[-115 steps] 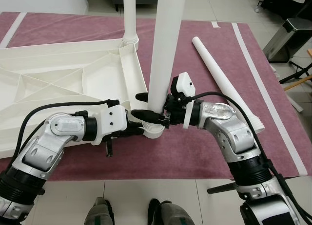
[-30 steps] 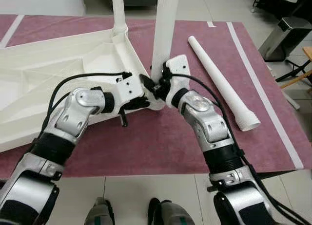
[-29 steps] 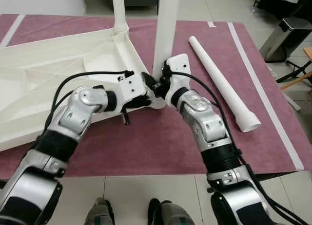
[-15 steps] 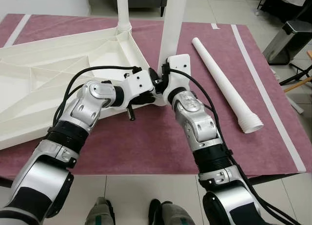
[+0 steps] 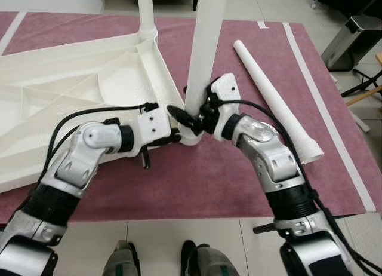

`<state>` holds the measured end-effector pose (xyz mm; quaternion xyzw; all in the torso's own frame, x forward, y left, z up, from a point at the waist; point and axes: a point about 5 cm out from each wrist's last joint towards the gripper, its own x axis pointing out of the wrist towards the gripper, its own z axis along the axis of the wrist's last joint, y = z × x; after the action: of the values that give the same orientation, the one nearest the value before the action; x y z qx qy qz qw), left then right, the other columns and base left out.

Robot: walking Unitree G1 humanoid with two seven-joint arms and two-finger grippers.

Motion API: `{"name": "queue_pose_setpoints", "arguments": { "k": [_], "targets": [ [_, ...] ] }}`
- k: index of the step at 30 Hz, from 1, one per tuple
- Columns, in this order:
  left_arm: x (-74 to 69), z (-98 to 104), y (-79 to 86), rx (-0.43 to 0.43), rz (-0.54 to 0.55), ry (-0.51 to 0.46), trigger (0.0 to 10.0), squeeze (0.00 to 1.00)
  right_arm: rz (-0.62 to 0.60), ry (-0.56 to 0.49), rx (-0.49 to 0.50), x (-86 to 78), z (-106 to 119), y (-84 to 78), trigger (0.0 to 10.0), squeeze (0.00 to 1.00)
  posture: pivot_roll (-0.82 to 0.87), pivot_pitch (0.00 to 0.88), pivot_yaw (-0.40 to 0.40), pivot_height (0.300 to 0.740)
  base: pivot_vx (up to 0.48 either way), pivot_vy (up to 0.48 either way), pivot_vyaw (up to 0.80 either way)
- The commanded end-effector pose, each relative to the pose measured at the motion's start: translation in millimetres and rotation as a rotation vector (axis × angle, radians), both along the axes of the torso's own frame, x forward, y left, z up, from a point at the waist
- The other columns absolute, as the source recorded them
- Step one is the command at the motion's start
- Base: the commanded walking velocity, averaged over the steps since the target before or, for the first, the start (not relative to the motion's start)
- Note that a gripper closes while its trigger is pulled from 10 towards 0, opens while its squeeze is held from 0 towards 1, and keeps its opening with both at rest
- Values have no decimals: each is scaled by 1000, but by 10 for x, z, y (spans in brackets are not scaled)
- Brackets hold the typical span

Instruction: Building children table

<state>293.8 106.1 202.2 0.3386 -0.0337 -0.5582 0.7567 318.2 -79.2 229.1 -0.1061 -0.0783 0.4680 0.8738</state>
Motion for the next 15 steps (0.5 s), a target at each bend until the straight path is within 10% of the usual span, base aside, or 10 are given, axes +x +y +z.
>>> {"name": "queue_pose_setpoints", "arguments": {
  "k": [1, 6, 7, 8, 9, 15],
  "targets": [
    [-229, 116, -101, -13, -190, -14, 0, 0, 109, -7, -6, -79, 23, 31, 10000, 0, 118, 195, -19, 740, 0, 0, 0],
    [-341, 94, -27, 0, -214, 8, 0, 0, 246, 23, -24, -161, 27, 8, 10000, 0, 124, 194, -25, 740, 0, 0, 0],
    [-350, 95, -12, -1, -210, 10, 0, 0, 280, 38, -26, -184, 20, 8, 6510, 0, 124, 194, -25, 740, 0, 0, 0],
    [-358, 100, -3, -3, -204, 10, 0, 0, 311, 49, -23, -208, 16, 6, 941, 0, 125, 193, -26, 740, 0, 0, 0],
    [-358, 107, -1, -6, -198, 8, 0, 0, 331, 59, -19, -226, 10, 6, 0, 0, 126, 192, -27, 740, 0, 0, 0],
    [-266, 138, -16, -35, -129, -11, 0, 0, 305, 83, -21, -222, -54, 40, 0, 0, 120, 192, -24, 740, 0, 0, 0]
  ]
}}
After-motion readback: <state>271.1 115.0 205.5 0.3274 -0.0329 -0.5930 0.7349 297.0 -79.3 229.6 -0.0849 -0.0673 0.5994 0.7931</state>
